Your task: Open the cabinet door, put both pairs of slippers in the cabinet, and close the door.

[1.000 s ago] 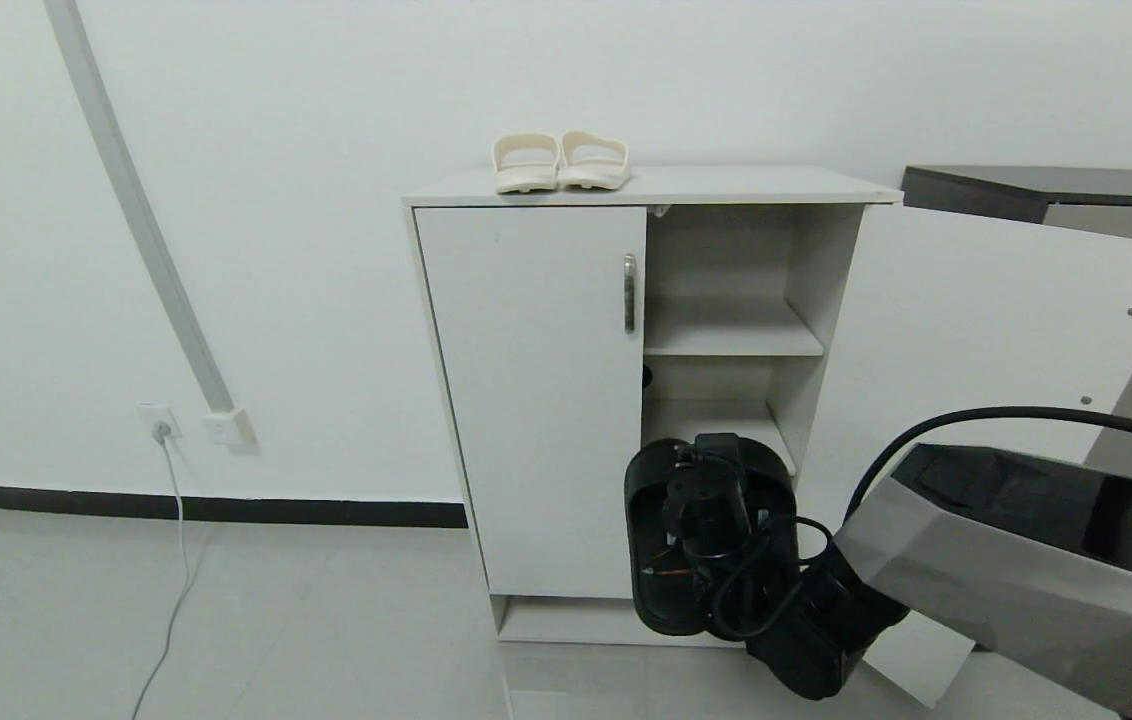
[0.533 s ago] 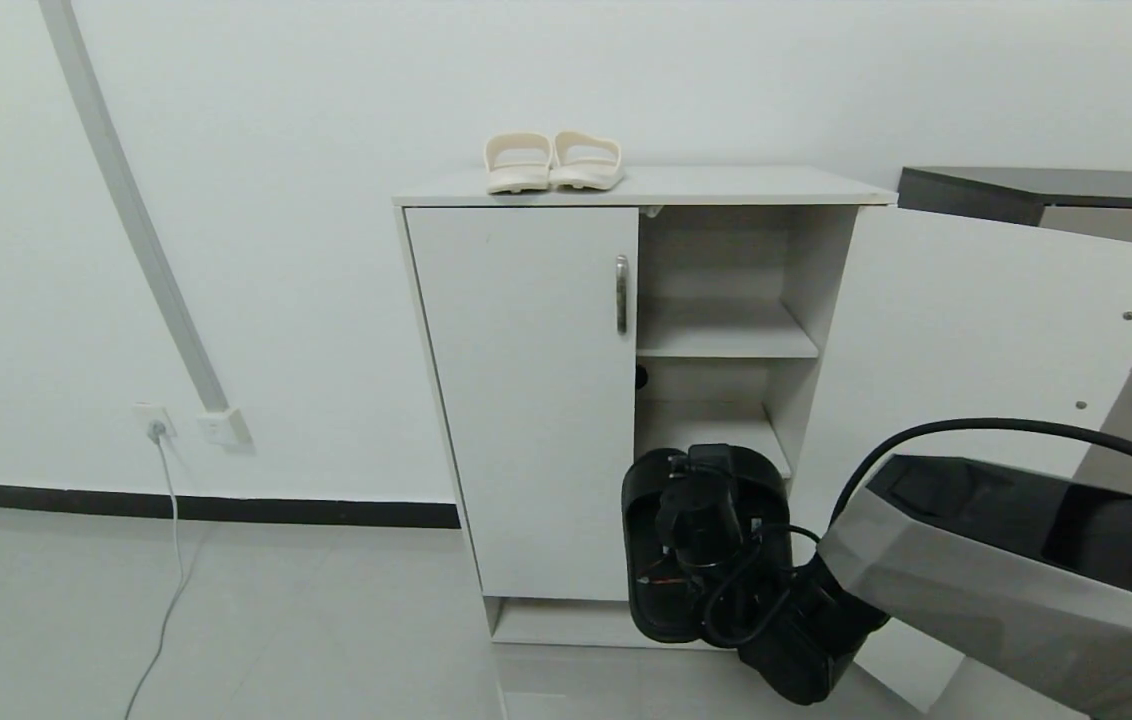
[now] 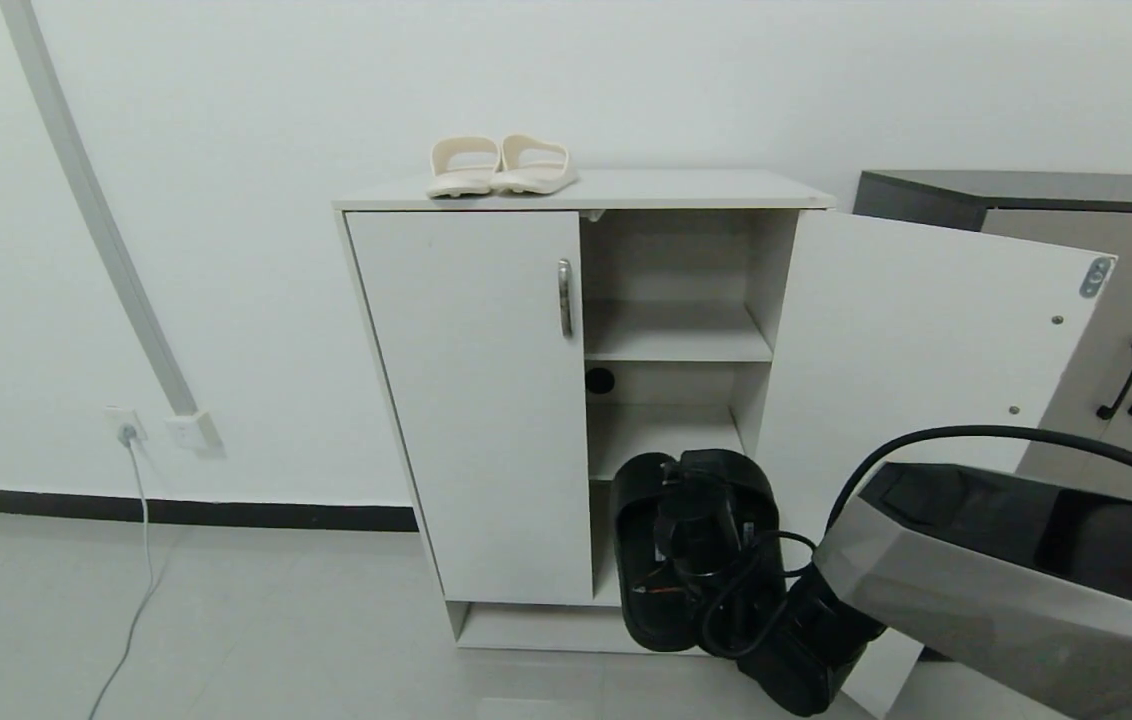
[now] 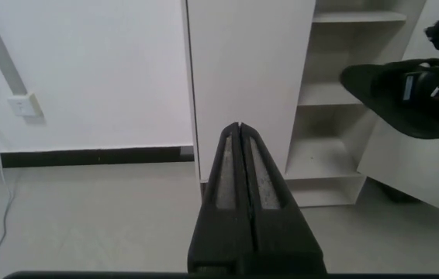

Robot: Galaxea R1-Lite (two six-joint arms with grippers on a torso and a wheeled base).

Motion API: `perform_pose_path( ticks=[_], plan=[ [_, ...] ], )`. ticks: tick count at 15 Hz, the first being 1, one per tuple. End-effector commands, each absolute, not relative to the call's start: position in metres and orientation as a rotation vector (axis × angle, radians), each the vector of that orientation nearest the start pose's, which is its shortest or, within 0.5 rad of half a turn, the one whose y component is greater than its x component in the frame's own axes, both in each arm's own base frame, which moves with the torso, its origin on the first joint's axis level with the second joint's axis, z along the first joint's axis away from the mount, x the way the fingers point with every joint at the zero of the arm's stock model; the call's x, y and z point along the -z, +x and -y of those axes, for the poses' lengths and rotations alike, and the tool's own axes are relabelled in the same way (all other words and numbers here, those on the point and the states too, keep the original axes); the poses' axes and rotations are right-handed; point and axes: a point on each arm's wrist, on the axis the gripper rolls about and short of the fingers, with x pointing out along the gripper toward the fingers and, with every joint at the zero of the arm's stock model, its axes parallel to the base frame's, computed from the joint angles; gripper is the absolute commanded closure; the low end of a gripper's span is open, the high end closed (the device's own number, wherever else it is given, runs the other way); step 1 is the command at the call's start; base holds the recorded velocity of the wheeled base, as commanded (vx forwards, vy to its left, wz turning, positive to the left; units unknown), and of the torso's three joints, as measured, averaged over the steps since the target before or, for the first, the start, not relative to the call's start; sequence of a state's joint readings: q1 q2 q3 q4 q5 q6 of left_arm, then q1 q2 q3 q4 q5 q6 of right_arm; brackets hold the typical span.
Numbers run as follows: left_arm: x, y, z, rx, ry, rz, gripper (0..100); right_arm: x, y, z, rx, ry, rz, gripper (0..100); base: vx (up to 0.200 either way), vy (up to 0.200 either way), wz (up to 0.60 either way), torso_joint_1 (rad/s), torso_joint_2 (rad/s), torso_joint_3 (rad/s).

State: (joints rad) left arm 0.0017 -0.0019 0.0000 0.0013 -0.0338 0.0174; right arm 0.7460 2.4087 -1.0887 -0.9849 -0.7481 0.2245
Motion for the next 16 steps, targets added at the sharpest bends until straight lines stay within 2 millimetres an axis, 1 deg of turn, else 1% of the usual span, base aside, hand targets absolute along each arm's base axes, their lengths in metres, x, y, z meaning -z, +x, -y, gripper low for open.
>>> perform_pose_path(
  ticks=[1,11,13,16],
  plan=[
    [-0.0753,-0.0228,0.0008,0.032,0.017,-0.001,100,-0.0168,0.3260,-0.2787,0.022,-0.006,-0.248,100,0.000,0.000,0.00,0.000,0.00,0.000],
    [-0.0753,-0.0228,0.0008,0.031,0.017,-0.001,100,-0.0127,0.3263,-0.2781,0.019,-0.013,-0.254,100,0.000,0.000,0.00,0.000,0.00,-0.005],
    [-0.0752,-0.0228,0.0008,0.032,0.017,-0.003,100,-0.0084,0.3266,-0.2784,0.020,-0.019,-0.260,100,0.000,0.000,0.00,-0.002,0.00,-0.136],
    [-0.0756,-0.0229,0.0008,0.032,0.017,-0.001,100,-0.0084,0.3266,-0.2784,0.020,-0.019,-0.260,100,0.000,0.000,0.00,-0.001,0.00,-0.186]
  ],
)
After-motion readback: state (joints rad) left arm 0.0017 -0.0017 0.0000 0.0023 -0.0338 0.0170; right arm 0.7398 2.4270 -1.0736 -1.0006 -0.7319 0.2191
